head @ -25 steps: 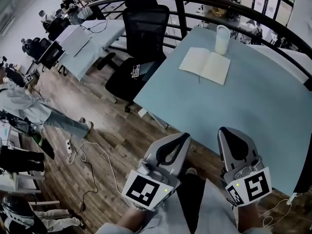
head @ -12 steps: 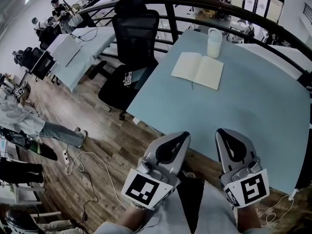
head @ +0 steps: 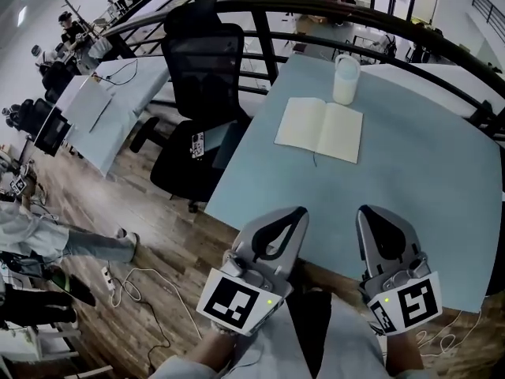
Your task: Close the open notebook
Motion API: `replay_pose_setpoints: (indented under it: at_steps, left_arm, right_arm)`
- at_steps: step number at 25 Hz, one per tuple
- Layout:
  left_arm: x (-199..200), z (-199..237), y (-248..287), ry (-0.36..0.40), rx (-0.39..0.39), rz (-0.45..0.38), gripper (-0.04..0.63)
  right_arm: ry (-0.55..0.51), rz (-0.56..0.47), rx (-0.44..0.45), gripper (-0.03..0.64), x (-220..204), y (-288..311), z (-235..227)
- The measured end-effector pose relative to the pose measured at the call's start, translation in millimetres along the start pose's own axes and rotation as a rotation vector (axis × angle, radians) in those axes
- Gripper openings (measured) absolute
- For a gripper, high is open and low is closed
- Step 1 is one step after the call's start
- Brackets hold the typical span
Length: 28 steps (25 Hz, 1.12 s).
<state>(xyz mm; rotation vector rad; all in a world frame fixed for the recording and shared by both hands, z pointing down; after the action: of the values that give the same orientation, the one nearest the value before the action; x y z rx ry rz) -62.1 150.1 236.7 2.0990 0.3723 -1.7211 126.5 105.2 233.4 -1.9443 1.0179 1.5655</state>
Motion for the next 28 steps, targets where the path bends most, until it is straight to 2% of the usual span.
replay_pose_setpoints:
  at_steps: [10, 19, 28]
  left_arm:
    - [23.8, 82.8, 16.8, -0.018, -0.090, -0.010, 0.003]
    - [7.6, 144.1, 28.0, -0.032, -0.183, -0.021, 0.003]
    - [-10.2, 179.9, 35.6, -0.029, -0.237, -0.020, 0.003]
  right_arm:
    - [0.005, 0.017, -0.092, 0.000, 41.5, 62.3, 21.7]
    - [0.010, 0.028, -0.186, 0.000, 39.9, 116.9, 39.6]
    - [0.021, 0.042, -0.240, 0.000, 29.0, 158.0, 48.8]
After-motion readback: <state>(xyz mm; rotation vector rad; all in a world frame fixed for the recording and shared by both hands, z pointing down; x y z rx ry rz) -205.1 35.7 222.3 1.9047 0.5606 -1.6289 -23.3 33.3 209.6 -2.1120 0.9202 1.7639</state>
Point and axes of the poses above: the fingertips, and each gripper's own axes: y forward along the fingers, z to its left, x out of its top, the point moved 9 cm from there along -y, backward along the fingers, and after that the axes turned 15 degrees about y, right-handed, at the moved point
